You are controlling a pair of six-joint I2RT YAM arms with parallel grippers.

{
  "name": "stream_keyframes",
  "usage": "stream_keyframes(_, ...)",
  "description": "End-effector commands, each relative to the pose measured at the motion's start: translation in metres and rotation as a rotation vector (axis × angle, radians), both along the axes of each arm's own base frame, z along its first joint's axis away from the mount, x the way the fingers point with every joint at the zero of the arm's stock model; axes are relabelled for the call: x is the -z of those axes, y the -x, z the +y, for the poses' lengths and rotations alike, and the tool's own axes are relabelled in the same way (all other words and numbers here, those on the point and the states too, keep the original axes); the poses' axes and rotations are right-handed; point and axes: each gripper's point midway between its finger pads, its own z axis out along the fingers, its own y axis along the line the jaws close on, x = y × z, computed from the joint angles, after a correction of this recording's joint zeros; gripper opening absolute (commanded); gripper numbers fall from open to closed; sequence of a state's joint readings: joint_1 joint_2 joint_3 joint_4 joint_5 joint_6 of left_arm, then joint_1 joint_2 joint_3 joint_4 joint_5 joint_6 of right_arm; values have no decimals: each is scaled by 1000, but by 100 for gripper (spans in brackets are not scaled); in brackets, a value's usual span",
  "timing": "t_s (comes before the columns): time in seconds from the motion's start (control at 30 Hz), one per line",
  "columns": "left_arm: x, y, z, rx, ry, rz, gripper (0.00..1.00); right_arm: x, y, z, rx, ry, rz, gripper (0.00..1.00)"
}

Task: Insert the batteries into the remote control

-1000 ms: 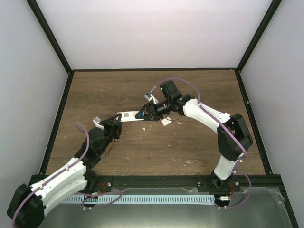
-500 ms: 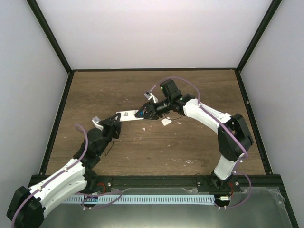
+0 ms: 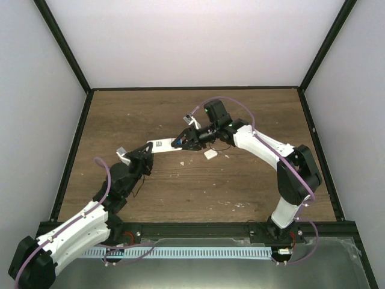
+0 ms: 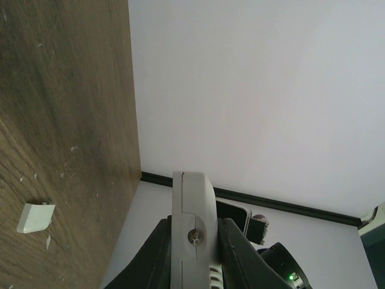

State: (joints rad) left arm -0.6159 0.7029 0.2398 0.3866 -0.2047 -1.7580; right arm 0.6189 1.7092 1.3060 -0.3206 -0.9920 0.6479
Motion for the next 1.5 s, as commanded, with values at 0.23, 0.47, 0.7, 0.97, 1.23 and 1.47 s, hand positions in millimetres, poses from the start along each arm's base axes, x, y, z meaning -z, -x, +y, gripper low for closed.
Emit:
stream_keyframes(0.23,-5,0,-4,16,12,-14,0,-18,4,-1,-26,-56,-47,38)
stream_keyframes(0.47,-8,-1,-5,20,13,-26,0,-15,2,1,-28,-60,-51,35)
stream_keyframes(0.7,-12,-2,-7,29,15,-45,0,-14,-1,4,-35,-72,-44,32)
stream_keyframes(0.97,-17,-3,-8,30,24,-76,0,-12,1,6,-51,-91,-26,25)
stream_keyframes(1.23,-30,-5,-9,27,3,-144,0,-11,2,6,-56,-102,-13,20)
stream_keyframes(1.47,-31,-5,-7,16,-23,-162,0,-14,4,5,-60,-109,-8,28)
